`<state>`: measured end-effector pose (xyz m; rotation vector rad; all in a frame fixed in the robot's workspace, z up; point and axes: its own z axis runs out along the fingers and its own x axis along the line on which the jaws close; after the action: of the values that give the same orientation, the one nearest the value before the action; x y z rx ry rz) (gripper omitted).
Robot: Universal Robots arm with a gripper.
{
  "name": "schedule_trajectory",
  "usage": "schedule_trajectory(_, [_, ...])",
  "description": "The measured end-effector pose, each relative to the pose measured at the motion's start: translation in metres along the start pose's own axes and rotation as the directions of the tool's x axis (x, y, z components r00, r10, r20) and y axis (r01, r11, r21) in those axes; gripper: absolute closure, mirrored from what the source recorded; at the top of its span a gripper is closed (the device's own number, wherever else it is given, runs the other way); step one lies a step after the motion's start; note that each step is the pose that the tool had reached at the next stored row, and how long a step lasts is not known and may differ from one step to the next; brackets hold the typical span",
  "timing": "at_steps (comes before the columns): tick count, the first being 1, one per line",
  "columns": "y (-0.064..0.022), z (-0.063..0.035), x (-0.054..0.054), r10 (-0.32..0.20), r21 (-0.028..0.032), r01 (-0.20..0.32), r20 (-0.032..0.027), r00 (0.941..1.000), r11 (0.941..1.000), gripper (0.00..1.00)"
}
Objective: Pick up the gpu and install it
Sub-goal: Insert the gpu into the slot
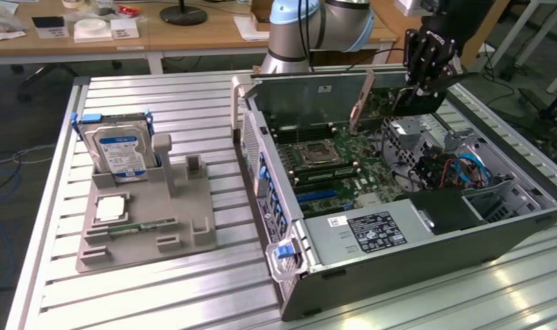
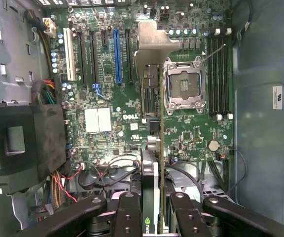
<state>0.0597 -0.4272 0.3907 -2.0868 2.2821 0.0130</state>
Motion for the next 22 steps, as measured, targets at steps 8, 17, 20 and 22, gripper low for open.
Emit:
schedule_trajectory(8, [0.0051,0.0007,0.001,0.000,0.0001,0.000,0.0000,1.0000,1.0000,0.73])
schedule_trajectory(17, [0.0117,0.0022,0.003,0.000,0.0001,0.000,0.0000,1.0000,1.0000,0.73])
schedule_trajectory(20, [0.0138,0.0026,0.003,0.000,0.0001,0.000,0.0001,1.0000,1.0000,0.73])
schedule_trajectory(22, [0.0150,0.0027,0.003,0.000,0.0001,0.000,0.0001,1.0000,1.0000,0.73])
